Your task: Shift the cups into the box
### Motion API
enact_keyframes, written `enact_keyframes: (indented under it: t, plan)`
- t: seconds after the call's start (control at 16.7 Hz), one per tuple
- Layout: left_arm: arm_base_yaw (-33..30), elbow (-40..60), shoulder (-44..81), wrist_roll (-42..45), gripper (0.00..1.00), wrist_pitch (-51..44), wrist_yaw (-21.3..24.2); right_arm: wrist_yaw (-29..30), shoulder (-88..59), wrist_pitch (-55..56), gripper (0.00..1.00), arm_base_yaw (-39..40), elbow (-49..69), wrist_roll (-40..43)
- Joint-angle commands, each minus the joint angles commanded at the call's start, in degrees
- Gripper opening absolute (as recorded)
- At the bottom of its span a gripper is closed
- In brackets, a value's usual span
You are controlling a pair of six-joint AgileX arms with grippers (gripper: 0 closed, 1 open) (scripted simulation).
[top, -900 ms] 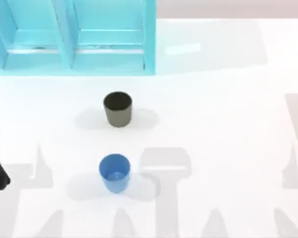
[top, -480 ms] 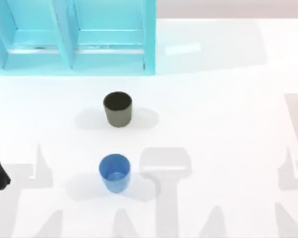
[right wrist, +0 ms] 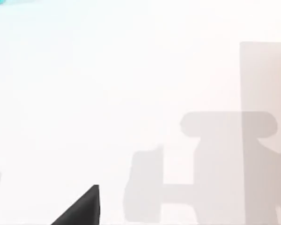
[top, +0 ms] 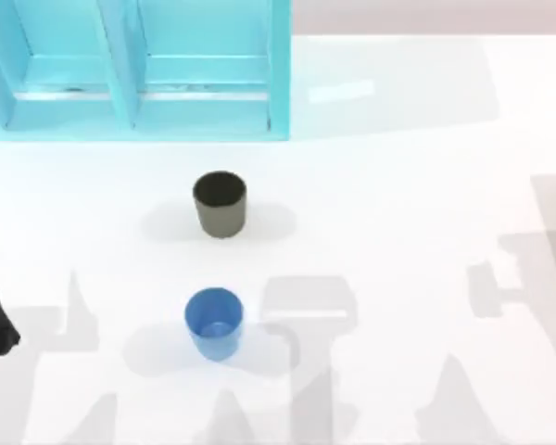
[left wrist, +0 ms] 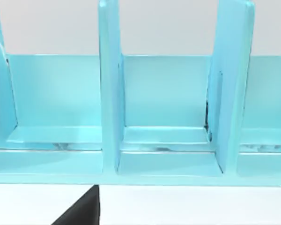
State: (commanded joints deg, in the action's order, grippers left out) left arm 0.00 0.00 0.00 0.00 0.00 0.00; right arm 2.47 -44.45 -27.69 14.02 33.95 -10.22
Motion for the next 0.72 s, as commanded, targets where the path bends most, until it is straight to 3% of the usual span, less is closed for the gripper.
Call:
enact_keyframes:
  t: [0.72]
  plan:
    - [0.0,0.0,0.0,0.0,1.00,0.0,0.0,8.6,-62.2,-30.4,1.00,22.8,69.8,-24.0]
